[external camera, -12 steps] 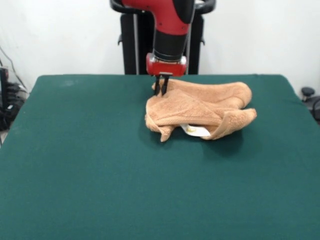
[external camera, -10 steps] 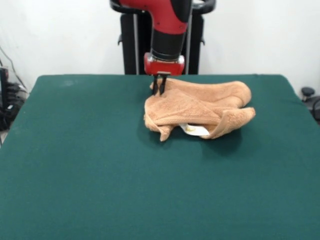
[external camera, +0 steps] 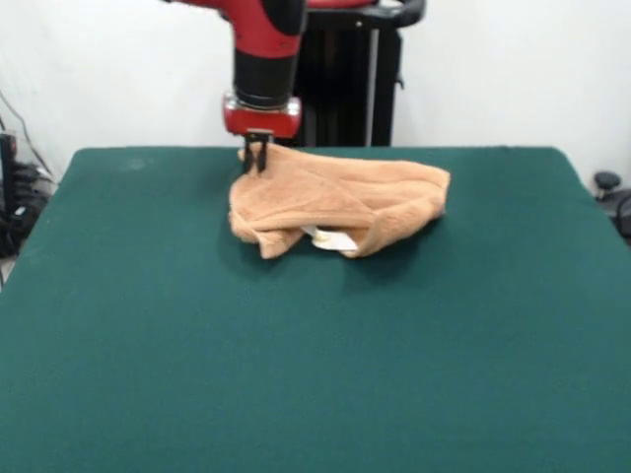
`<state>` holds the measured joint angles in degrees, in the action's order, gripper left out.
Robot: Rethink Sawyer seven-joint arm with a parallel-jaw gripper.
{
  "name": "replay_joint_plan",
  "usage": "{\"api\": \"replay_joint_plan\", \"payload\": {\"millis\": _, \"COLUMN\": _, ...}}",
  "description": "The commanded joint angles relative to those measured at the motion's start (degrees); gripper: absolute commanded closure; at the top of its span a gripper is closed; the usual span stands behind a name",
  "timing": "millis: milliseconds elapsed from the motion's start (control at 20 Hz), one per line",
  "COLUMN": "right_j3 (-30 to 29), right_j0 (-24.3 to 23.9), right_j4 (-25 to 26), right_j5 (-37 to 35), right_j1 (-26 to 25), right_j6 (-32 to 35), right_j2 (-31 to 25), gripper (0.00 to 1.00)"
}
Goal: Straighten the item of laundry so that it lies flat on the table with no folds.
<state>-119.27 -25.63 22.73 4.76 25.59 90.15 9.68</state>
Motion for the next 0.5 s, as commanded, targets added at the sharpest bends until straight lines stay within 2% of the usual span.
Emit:
{"api": "replay_joint_plan", "payload": {"millis": 50, "right_j3": 6.3, "right_j0": -1.9, "right_j4": 3.4, "right_j5": -12.7, "right_j1": 2.2, "right_j6": -2.8, "right_j2": -5.2, "gripper": 1.00}}
{"api": "replay_joint_plan", "payload": {"millis": 500, "right_j3": 7.7, "right_j0": -3.2, "right_j4": 7.4, "right_j5": -12.9, "right_j1": 0.5, "right_j6": -0.1, "right_j2": -6.8, "gripper": 1.00}}
